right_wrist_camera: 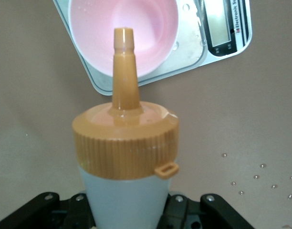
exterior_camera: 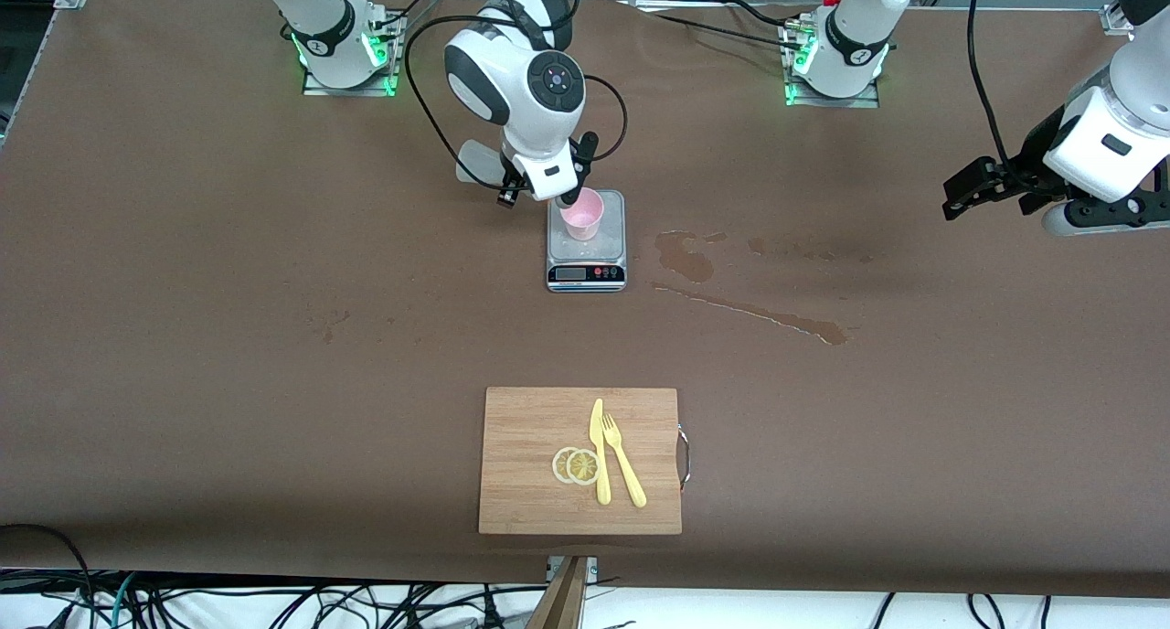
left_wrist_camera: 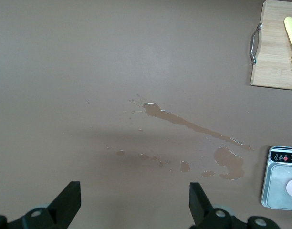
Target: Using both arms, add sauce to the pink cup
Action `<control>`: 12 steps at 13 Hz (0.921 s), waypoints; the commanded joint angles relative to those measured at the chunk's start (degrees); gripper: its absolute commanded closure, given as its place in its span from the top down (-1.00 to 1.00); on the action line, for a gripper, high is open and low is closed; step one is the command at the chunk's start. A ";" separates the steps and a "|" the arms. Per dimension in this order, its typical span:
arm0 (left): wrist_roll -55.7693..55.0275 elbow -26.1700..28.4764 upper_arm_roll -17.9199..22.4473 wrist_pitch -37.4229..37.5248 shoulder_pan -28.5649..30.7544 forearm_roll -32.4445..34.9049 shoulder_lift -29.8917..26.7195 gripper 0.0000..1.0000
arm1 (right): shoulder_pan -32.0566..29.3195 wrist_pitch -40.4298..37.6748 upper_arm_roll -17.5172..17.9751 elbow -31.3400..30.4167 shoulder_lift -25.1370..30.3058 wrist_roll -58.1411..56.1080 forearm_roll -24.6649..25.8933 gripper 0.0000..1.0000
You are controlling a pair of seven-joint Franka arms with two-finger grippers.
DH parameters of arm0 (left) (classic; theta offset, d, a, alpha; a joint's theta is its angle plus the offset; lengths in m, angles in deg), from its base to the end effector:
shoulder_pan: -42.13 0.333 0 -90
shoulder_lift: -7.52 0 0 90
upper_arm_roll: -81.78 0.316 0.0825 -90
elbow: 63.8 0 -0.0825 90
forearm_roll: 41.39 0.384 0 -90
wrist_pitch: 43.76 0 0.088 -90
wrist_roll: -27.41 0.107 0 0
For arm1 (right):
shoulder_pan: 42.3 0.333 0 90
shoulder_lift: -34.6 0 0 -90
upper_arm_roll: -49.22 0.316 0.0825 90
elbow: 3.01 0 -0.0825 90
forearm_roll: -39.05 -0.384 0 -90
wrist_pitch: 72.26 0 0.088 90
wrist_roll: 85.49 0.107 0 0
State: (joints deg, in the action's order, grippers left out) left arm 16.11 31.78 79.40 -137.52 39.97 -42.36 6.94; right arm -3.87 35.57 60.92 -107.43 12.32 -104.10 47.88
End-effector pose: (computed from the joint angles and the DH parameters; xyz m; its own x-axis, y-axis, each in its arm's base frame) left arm 0.5528 -0.0457 0.5897 0.9926 0.1188 -0.0245 0.1191 -0.9928 0.0119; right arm 0.4003 0.4507 0.3054 0.2744 0.9091 -0.3135 0.9504 -0.3060 -0.0556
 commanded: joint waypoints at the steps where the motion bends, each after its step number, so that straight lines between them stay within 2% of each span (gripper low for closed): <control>1: 0.58 0.84 0.09 -0.37 -0.12 -0.70 -1.00 1.00 | 0.41 -2.27 0.43 2.21 -1.44 1.29 2.06 -0.86; 12: 0.58 0.84 0.09 -0.37 -0.12 -0.70 -1.00 1.00 | 0.59 -3.94 0.43 3.18 -3.91 2.79 4.09 -0.87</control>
State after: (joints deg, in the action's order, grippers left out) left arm 16.11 31.78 79.40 -137.52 39.97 -42.36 6.94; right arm -3.64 33.72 60.95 -106.71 9.62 -102.91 50.76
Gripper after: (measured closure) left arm 0.000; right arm 0.731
